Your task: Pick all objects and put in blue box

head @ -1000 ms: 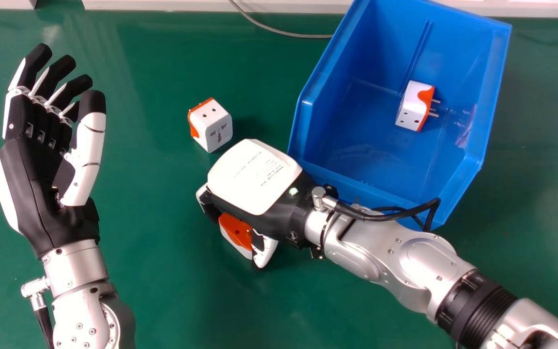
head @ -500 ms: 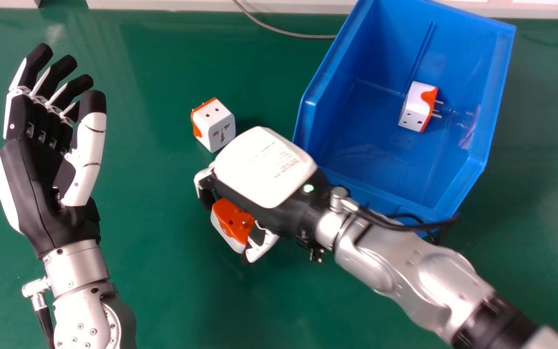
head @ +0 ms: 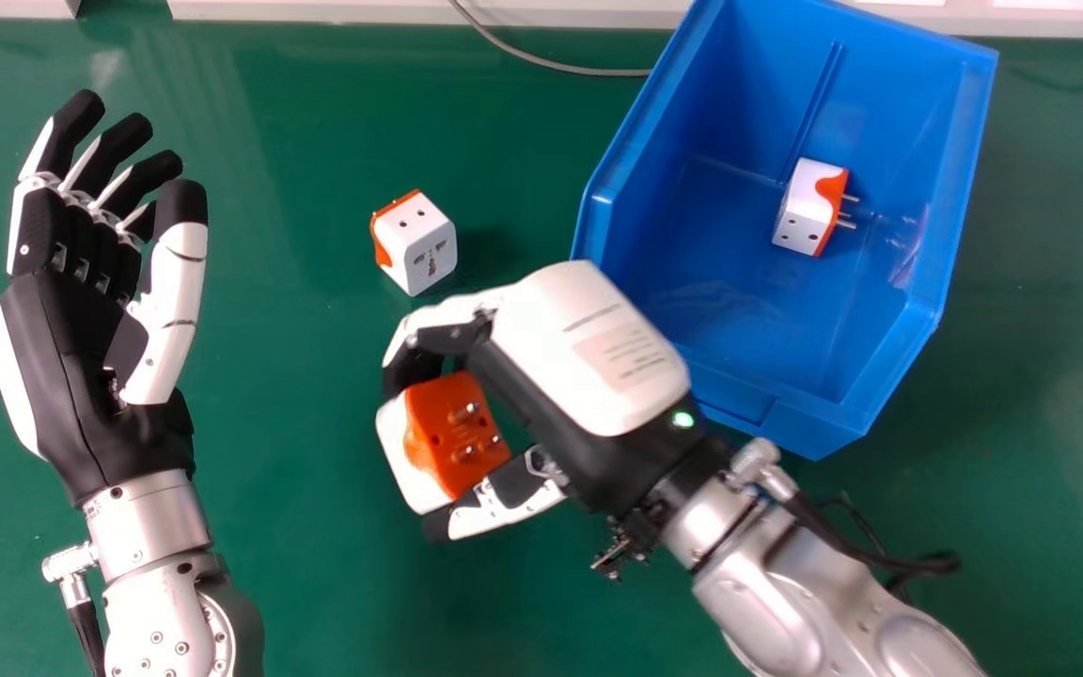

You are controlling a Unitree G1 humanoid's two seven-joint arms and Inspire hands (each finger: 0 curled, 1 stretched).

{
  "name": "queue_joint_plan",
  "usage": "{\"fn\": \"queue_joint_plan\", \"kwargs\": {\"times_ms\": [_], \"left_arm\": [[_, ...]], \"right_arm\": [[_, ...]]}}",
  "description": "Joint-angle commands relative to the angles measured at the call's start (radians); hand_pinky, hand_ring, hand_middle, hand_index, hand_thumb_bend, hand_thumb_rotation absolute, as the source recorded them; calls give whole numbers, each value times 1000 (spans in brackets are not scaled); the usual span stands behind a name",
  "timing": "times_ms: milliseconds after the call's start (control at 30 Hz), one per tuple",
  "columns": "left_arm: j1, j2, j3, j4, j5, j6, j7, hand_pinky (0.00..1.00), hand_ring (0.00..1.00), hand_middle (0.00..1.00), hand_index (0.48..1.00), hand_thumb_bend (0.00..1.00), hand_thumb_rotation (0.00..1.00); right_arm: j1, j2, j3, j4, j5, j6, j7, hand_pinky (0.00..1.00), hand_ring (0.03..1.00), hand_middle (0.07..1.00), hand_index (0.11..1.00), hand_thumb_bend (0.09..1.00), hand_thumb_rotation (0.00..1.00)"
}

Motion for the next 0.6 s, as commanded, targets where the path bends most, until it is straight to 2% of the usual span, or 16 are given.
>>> {"fn": "queue_joint_plan", "kwargs": {"times_ms": [0, 100, 167, 333, 567], "left_arm": [[-1, -6, -12, -25, 15, -4, 2, 643, 705, 766, 799, 635, 397], [1, -6, -18, -29, 13, -4, 0, 642, 703, 764, 799, 638, 399], [2, -6, -20, -30, 17, -4, 4, 642, 702, 763, 798, 642, 401], [0, -2, -20, -23, 14, -6, 3, 643, 702, 763, 798, 643, 403], [3, -5, -23, -24, 17, -6, 3, 644, 702, 763, 799, 646, 405]], "right_arm": [[25, 1, -27, -67, 25, -42, -41, 323, 431, 505, 498, 503, 0], [66, 13, -44, -102, 22, -72, -81, 325, 434, 507, 491, 502, 0], [86, 20, -54, -116, 3, -89, -124, 327, 440, 506, 487, 502, 0], [112, 21, -84, -133, -24, -102, -190, 329, 445, 506, 483, 501, 0], [127, -1, -163, -180, -56, -104, -247, 331, 449, 506, 478, 501, 0]]}}
